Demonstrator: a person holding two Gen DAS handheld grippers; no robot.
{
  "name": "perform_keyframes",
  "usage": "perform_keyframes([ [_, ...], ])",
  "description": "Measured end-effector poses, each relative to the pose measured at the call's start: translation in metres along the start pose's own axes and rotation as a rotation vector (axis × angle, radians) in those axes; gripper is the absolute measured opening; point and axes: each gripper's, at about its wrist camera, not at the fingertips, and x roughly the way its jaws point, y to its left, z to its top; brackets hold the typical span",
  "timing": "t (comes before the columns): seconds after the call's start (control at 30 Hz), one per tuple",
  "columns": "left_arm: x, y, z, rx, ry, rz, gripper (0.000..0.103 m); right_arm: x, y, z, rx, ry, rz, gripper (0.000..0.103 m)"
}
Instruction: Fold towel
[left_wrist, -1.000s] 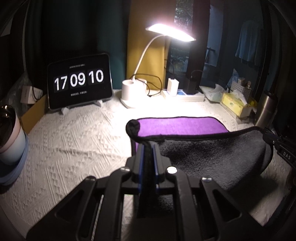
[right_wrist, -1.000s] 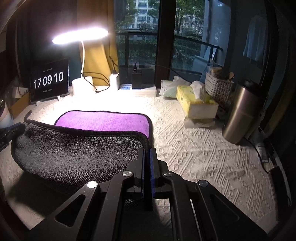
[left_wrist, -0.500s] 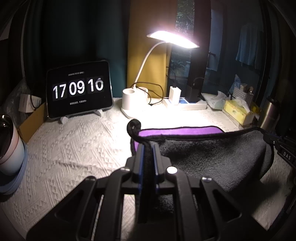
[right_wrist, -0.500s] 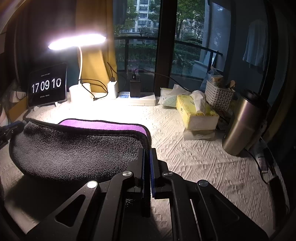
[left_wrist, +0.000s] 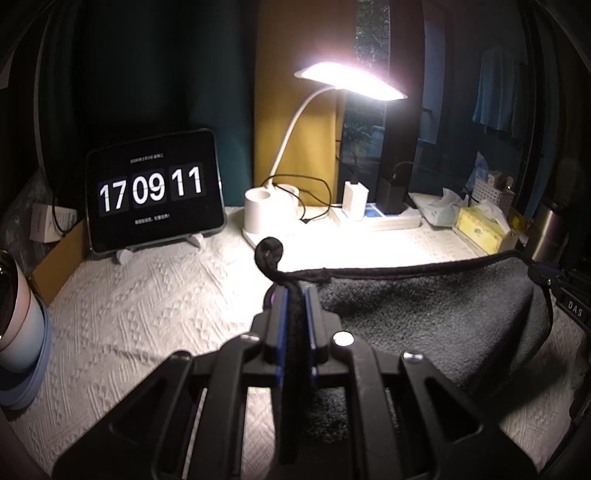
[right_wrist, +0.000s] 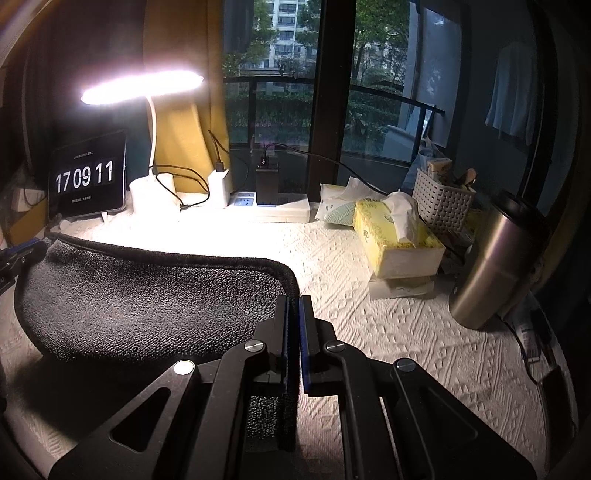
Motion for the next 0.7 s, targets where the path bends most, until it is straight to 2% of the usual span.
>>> perform_keyframes([
  [0.7,0.032,0.003,0.015,-0.004,-0.017,0.011,0.009,0.032,-0.001,0.022,-0.018,-0.015,-0.002,0.006],
])
